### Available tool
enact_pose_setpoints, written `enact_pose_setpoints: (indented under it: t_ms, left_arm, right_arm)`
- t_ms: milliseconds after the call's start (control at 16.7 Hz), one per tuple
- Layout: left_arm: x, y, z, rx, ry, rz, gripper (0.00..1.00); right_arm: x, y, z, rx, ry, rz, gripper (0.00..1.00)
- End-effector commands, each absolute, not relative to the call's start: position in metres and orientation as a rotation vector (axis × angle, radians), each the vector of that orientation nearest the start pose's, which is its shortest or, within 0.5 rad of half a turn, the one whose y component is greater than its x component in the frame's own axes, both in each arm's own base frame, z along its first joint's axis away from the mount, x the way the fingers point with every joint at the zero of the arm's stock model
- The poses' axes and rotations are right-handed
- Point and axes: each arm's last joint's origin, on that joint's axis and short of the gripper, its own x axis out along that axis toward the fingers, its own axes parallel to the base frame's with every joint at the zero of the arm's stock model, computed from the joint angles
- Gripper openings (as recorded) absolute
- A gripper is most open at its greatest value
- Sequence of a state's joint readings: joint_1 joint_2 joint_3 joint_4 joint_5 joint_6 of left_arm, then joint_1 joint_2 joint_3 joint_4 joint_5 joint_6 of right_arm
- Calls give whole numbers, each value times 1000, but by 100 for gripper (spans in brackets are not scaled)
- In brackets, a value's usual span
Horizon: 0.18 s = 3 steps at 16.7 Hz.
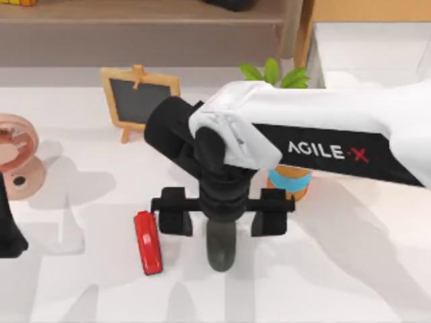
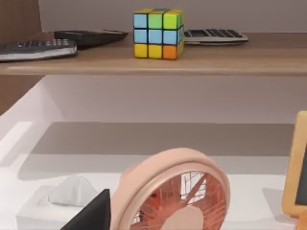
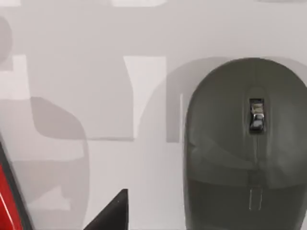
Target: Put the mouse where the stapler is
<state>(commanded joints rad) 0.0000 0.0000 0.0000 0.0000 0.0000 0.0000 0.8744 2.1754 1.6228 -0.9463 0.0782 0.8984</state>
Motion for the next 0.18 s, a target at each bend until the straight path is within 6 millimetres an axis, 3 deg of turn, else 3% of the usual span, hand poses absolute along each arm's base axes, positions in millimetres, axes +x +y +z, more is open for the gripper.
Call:
enact_pose_setpoints:
  t_ms: [180]
  left_arm:
    - [106, -1, 160, 0, 0, 0, 100]
  right_arm:
    - [270, 326, 141, 20, 1467, -6, 100]
